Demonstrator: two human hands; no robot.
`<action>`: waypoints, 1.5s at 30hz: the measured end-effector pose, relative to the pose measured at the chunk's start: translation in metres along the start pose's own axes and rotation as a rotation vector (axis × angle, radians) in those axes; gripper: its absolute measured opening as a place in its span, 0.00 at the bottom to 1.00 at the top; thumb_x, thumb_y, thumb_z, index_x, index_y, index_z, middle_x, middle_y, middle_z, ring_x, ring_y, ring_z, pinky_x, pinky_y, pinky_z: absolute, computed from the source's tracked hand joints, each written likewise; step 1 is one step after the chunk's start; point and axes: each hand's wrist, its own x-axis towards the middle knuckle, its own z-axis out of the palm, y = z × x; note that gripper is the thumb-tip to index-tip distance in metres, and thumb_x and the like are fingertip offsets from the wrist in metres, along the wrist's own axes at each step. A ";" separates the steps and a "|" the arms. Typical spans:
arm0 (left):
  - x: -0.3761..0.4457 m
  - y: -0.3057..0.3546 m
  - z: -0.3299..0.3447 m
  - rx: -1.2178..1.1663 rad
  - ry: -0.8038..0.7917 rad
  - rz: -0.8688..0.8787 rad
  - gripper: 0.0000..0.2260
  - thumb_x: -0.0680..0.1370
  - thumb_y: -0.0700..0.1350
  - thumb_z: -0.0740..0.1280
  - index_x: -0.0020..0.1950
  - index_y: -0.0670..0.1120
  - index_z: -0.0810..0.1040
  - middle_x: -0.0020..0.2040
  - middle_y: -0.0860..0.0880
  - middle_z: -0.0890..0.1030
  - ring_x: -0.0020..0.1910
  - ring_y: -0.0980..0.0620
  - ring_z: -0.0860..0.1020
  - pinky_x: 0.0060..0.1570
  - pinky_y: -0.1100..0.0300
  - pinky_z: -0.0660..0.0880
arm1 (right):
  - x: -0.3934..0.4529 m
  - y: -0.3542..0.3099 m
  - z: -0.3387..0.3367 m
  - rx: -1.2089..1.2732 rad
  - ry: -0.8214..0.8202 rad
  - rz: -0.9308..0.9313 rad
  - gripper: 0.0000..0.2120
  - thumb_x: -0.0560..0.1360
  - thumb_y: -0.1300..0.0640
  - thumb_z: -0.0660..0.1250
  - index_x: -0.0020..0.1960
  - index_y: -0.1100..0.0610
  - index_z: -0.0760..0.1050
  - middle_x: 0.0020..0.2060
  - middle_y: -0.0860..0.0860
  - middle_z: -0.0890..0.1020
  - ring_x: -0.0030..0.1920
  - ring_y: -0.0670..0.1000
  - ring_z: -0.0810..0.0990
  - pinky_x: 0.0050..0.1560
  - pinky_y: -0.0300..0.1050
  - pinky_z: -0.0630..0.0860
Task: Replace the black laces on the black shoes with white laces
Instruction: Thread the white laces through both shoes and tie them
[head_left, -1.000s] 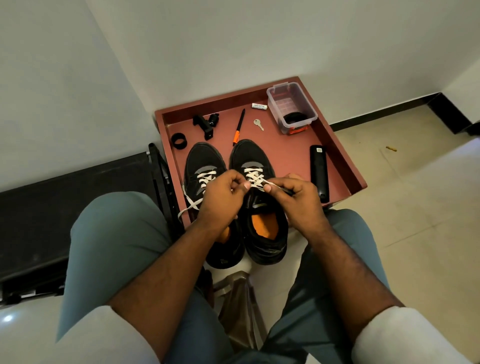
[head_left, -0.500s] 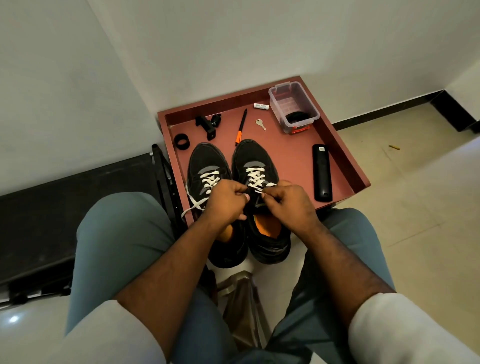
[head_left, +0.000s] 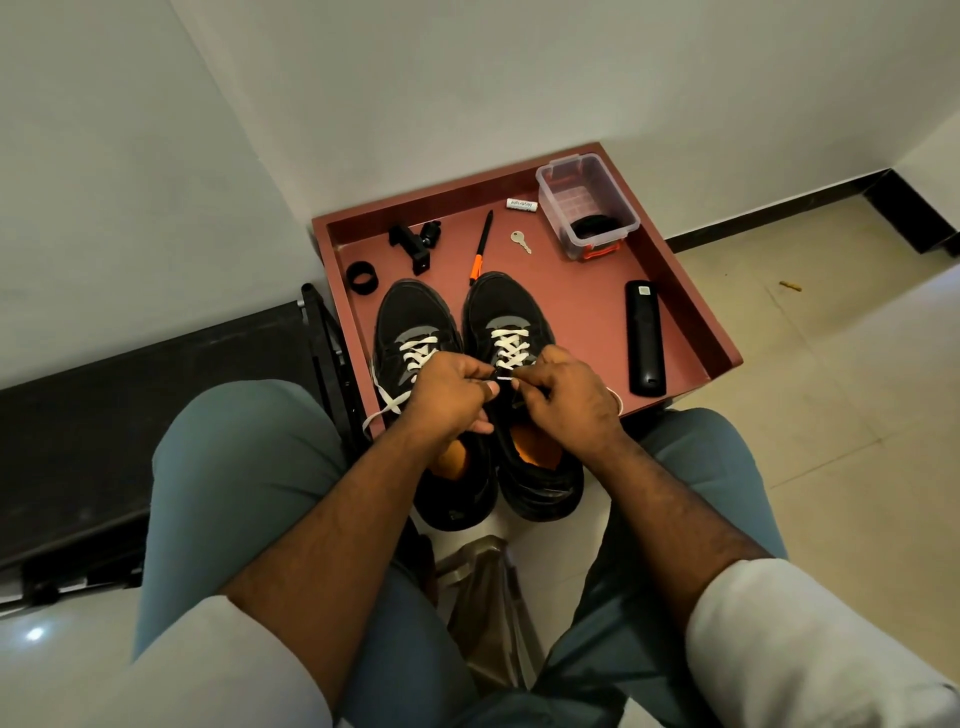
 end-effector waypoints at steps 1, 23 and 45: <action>-0.001 0.000 0.000 -0.007 -0.001 -0.001 0.13 0.79 0.33 0.65 0.64 0.36 0.75 0.43 0.37 0.79 0.30 0.48 0.76 0.29 0.59 0.80 | 0.000 0.000 0.001 -0.004 0.003 0.002 0.09 0.77 0.55 0.66 0.53 0.56 0.83 0.42 0.53 0.75 0.44 0.53 0.77 0.40 0.48 0.74; -0.012 0.019 -0.132 -1.599 0.563 0.112 0.19 0.85 0.46 0.47 0.40 0.44 0.70 0.27 0.50 0.76 0.26 0.55 0.71 0.24 0.64 0.68 | -0.021 0.022 0.002 -0.124 0.276 0.090 0.20 0.66 0.51 0.77 0.58 0.48 0.80 0.53 0.50 0.76 0.55 0.55 0.72 0.54 0.53 0.65; -0.020 0.018 -0.117 0.230 1.023 0.238 0.11 0.81 0.48 0.64 0.61 0.46 0.75 0.62 0.45 0.76 0.53 0.49 0.77 0.49 0.58 0.72 | -0.027 0.026 0.008 0.162 0.294 0.186 0.08 0.72 0.55 0.74 0.49 0.55 0.82 0.45 0.48 0.81 0.43 0.47 0.78 0.44 0.42 0.76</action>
